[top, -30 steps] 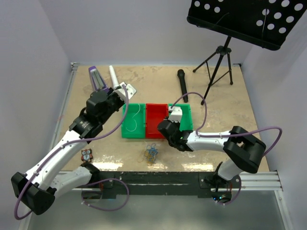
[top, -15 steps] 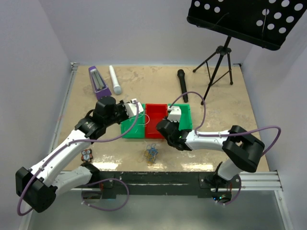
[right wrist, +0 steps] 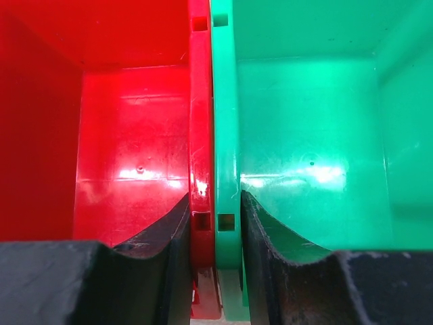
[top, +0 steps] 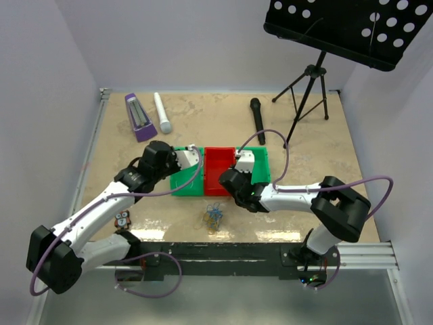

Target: Untangle the cables

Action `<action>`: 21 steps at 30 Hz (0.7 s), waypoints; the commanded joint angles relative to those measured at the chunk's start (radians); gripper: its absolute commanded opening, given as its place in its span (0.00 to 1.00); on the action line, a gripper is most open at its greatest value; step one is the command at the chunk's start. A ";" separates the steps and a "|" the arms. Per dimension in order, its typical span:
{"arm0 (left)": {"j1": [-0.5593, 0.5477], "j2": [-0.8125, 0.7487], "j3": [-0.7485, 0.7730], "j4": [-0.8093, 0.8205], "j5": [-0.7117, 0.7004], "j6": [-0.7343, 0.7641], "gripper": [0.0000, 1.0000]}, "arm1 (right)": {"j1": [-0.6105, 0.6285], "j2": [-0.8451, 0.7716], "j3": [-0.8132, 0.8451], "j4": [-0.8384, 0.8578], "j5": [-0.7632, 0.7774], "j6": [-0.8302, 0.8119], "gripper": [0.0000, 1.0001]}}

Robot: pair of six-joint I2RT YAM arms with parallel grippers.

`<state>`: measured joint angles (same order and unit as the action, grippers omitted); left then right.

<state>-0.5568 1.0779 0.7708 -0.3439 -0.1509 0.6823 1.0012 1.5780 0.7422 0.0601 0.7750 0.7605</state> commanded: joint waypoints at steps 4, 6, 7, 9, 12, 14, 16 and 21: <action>0.000 0.017 0.041 0.010 0.132 -0.024 0.00 | 0.008 0.016 0.065 0.017 0.013 0.063 0.33; -0.011 0.085 0.062 0.019 0.131 -0.039 0.00 | 0.013 0.022 0.069 0.009 0.017 0.071 0.33; -0.014 0.130 0.083 0.013 0.125 -0.050 0.00 | 0.013 0.030 0.072 0.003 0.018 0.079 0.33; -0.018 0.232 0.128 -0.009 0.125 -0.075 0.00 | 0.016 0.037 0.080 -0.009 0.020 0.091 0.33; -0.017 0.286 0.136 0.017 0.146 -0.070 0.00 | 0.024 0.034 0.077 -0.013 0.021 0.102 0.33; -0.020 0.292 0.117 0.063 0.146 -0.064 0.00 | 0.027 0.034 0.077 -0.016 0.018 0.108 0.33; -0.020 0.310 0.113 0.089 0.134 -0.067 0.00 | 0.028 0.042 0.082 -0.017 0.015 0.114 0.33; -0.018 0.301 0.107 0.108 0.128 -0.087 0.20 | 0.036 0.059 0.094 -0.035 0.009 0.131 0.33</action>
<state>-0.5709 1.3949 0.8715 -0.2909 -0.0315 0.6281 1.0229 1.6234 0.7887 0.0238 0.7952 0.8230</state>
